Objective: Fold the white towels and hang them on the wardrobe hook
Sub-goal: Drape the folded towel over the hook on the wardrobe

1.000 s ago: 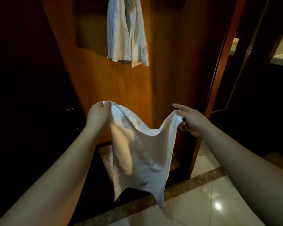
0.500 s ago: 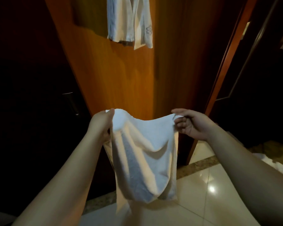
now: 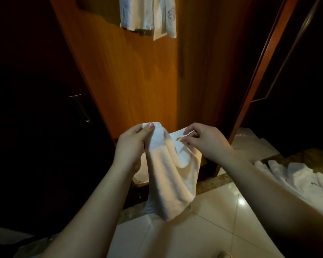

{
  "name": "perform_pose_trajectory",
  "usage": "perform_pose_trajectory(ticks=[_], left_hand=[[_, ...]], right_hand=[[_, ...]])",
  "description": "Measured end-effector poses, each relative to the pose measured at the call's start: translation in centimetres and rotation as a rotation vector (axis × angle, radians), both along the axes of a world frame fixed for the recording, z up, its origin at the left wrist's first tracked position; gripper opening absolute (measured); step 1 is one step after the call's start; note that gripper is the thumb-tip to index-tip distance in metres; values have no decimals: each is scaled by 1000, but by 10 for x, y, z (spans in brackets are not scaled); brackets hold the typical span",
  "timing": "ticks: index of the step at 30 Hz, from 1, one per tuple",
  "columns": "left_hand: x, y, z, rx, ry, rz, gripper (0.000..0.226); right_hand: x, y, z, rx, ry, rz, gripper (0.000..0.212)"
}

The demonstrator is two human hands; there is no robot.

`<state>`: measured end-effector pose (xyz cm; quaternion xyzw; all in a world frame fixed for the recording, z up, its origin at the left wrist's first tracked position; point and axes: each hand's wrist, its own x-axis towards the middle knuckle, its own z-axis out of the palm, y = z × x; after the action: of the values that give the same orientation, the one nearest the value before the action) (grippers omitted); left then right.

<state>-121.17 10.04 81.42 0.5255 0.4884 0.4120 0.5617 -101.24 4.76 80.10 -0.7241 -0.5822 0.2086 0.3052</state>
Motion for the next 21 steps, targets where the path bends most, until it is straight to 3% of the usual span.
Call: perform_pose_trajectory(ticks=[9, 13, 18, 21], left_hand=[[4, 4, 0, 8, -26, -7, 25], [6, 8, 1, 7, -16, 13, 27], [16, 5, 2, -24, -38, -18, 39], [23, -1, 4, -1, -36, -69, 52]], right_hand=[[28, 9, -3, 15, -296, -141, 17], [34, 7, 4, 60, -392, -10, 11], [29, -4, 22, 179, -169, 249, 6], [17, -7, 31, 167, -112, 277, 5]])
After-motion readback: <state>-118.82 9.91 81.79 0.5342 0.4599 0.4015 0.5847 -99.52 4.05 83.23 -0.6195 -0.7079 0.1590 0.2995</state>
